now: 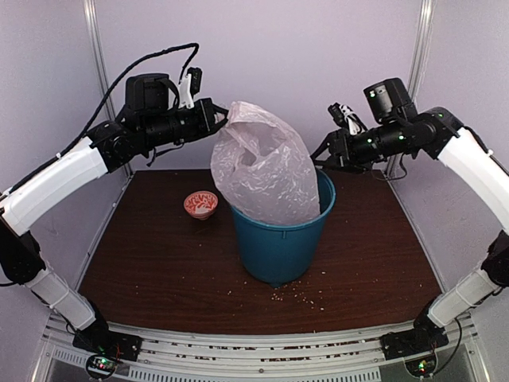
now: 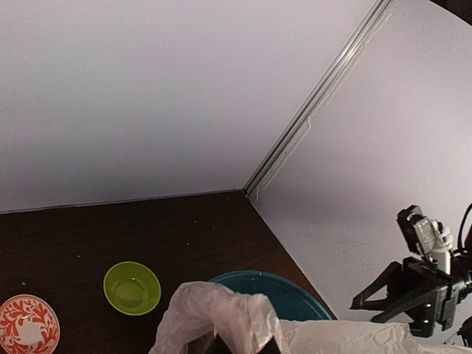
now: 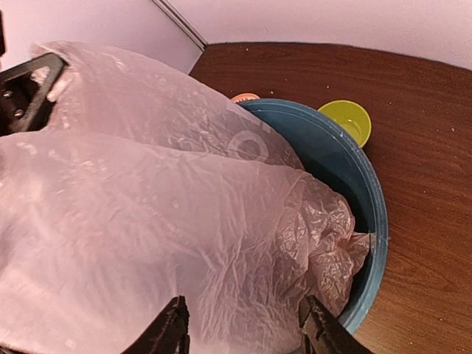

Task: Put the trash bags into the trash bin

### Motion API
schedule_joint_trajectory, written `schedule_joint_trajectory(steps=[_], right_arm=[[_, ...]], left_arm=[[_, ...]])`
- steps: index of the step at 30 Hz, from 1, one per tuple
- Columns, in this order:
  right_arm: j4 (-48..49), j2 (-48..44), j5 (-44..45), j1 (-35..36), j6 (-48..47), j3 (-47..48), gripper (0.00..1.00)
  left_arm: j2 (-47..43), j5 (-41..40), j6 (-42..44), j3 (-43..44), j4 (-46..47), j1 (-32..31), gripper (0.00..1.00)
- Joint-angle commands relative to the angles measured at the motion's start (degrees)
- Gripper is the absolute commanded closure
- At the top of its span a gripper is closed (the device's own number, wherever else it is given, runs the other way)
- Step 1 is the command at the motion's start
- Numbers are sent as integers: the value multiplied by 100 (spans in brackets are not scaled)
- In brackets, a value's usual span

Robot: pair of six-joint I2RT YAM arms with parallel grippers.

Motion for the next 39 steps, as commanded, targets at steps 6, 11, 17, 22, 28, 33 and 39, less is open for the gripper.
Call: schedule_joint_trajectory(steps=[6,11,17,22,28,33,39], right_arm=[[-92,-1080,-470,10,-564,-832,41],[38,-1246,-843,46,-656,-1049,34],[379,-1141,-795,238,-851,-1208,26],[729,-857,-727,429,-897,-1201,29],[701,-379,305,440,-738,-1004,42],[300,-16,1072,431,-662,-738,45],[-109,-98,1398,414,-669,-508,35]], left_arm=[[101,-71,185,126,224,-12,100],[181,-57,203,182,213,-6,100],[205,-57,186,200,201,-11,100],[204,-84,208,256,122,-13,100],[176,31,168,176,110,-11,100],[-61,-5,124,-129,108,-16,100],[-317,231,-91,-679,59,-13,100]])
